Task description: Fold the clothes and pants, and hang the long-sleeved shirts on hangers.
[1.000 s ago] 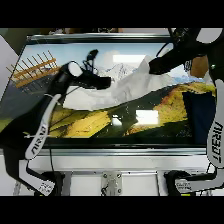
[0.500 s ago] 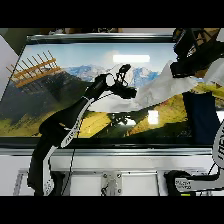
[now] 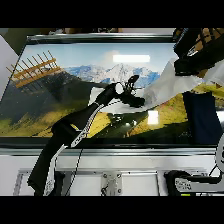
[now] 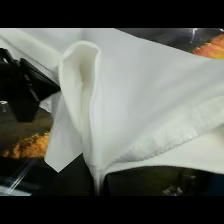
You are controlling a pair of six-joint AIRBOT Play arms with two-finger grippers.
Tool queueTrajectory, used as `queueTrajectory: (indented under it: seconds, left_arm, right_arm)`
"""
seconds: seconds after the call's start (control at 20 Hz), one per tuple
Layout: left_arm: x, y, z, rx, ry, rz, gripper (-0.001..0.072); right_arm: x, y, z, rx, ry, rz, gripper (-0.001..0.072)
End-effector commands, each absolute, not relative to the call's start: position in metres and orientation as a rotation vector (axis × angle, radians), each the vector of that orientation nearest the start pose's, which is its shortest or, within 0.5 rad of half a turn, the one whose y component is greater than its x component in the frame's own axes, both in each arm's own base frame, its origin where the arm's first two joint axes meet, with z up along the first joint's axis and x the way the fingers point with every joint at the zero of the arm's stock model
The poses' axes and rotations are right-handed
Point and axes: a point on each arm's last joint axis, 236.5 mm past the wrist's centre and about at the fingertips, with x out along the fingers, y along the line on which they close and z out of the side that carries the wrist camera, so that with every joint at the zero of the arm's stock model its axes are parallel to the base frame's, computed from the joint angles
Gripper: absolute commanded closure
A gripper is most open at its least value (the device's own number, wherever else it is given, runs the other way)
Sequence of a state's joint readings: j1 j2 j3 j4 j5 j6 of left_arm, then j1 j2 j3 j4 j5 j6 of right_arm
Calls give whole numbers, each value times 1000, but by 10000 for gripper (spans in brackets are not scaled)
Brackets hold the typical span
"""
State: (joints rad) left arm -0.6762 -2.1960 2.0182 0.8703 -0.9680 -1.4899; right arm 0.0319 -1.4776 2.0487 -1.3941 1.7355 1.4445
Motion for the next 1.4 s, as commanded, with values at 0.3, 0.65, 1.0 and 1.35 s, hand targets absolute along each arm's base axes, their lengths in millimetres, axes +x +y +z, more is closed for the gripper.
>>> queueTrajectory:
  seconds: [0.3,0.65,1.0,1.35]
  left_arm:
    - [402,-484,-70,-254,1282,-923,701]
    - [465,-401,-4,-311,1204,-853,701]
    - [511,-299,54,-383,1130,-746,701]
    - [523,-211,102,-407,1072,-670,701]
  right_arm:
    - [418,108,217,-19,1058,409,700]
    - [421,133,216,-15,1040,473,700]
    - [429,241,178,45,1070,729,700]
    - [440,360,74,55,1144,840,699]
